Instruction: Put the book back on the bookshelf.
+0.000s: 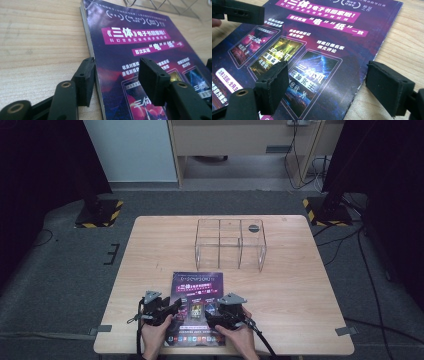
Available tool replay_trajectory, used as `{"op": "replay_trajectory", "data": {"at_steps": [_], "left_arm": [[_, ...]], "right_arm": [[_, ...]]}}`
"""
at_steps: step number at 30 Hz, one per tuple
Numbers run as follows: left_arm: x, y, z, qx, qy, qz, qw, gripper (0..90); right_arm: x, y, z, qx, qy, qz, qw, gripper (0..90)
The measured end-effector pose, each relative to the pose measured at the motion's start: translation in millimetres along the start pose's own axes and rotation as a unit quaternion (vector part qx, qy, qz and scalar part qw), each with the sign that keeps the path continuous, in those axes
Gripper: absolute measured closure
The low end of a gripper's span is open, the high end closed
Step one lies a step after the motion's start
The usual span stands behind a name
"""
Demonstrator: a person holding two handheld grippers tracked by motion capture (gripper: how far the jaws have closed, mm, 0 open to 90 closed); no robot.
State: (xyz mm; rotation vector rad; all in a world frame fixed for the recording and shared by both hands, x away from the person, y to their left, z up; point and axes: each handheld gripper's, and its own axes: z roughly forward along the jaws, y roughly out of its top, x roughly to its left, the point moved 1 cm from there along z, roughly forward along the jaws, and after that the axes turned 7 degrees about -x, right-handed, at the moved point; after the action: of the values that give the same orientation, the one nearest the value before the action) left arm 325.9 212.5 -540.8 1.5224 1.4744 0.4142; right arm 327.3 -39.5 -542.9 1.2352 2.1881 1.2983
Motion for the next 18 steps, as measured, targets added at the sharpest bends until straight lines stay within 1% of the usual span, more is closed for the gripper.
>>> {"op": "replay_trajectory", "data": {"at_steps": [2,4,6,7,8,9,10,11,13,15,16,18], "left_arm": [[2.0,-0.2,-2.3,-0.004,-0.007,-0.017,0.9998,49.1],[3.3,0.2,-5.2,-0.011,-0.017,-0.030,0.9993,50.1],[3.3,0.8,-8.5,-0.018,-0.029,-0.034,0.9988,50.1],[3.7,1.6,-11.0,-0.021,-0.039,-0.032,0.9985,50.2],[3.7,1.6,-11.0,-0.021,-0.039,-0.032,0.9985,50.4],[3.5,1.9,-12.5,-0.022,-0.045,-0.032,0.9982,50.4],[2.8,2.1,-17.3,-0.029,-0.059,-0.028,0.9975,50.2],[2.5,2.2,-19.0,-0.030,-0.065,-0.031,0.9969,50.0],[2.0,3.1,-23.4,-0.039,-0.084,-0.030,0.9953,49.9],[0.2,3.7,-26.9,-0.045,-0.106,-0.033,0.9928,50.0],[-1.9,3.7,-27.7,-0.048,-0.110,-0.027,0.9924,49.8],[-6.5,3.9,-27.8,-0.048,-0.101,-0.003,0.9937,49.6]], "right_arm": [[-0.4,0.0,0.0,-0.001,0.000,0.003,1.0000,19.1],[-0.6,0.0,0.0,-0.002,0.000,0.002,1.0000,19.1],[-0.7,0.0,0.0,-0.002,0.001,0.003,1.0000,19.1],[-1.1,0.0,0.0,-0.002,0.001,0.002,1.0000,19.1],[-1.5,-0.1,-0.1,-0.004,0.002,0.005,1.0000,19.2],[-1.5,-0.1,-0.1,-0.004,0.002,0.005,1.0000,19.2],[-2.0,-0.1,-0.5,-0.004,0.004,0.009,0.9999,19.2],[-2.1,-0.1,-0.5,-0.004,0.004,0.009,0.9999,19.2],[-2.0,-0.1,-0.5,-0.004,0.004,0.010,0.9999,19.2],[-1.9,-0.1,-0.4,-0.004,0.004,0.009,0.9999,19.2],[-1.9,-0.1,-0.4,-0.004,0.003,0.008,1.0000,19.2],[-1.8,-0.1,-0.4,-0.004,0.003,0.008,1.0000,19.2]]}}
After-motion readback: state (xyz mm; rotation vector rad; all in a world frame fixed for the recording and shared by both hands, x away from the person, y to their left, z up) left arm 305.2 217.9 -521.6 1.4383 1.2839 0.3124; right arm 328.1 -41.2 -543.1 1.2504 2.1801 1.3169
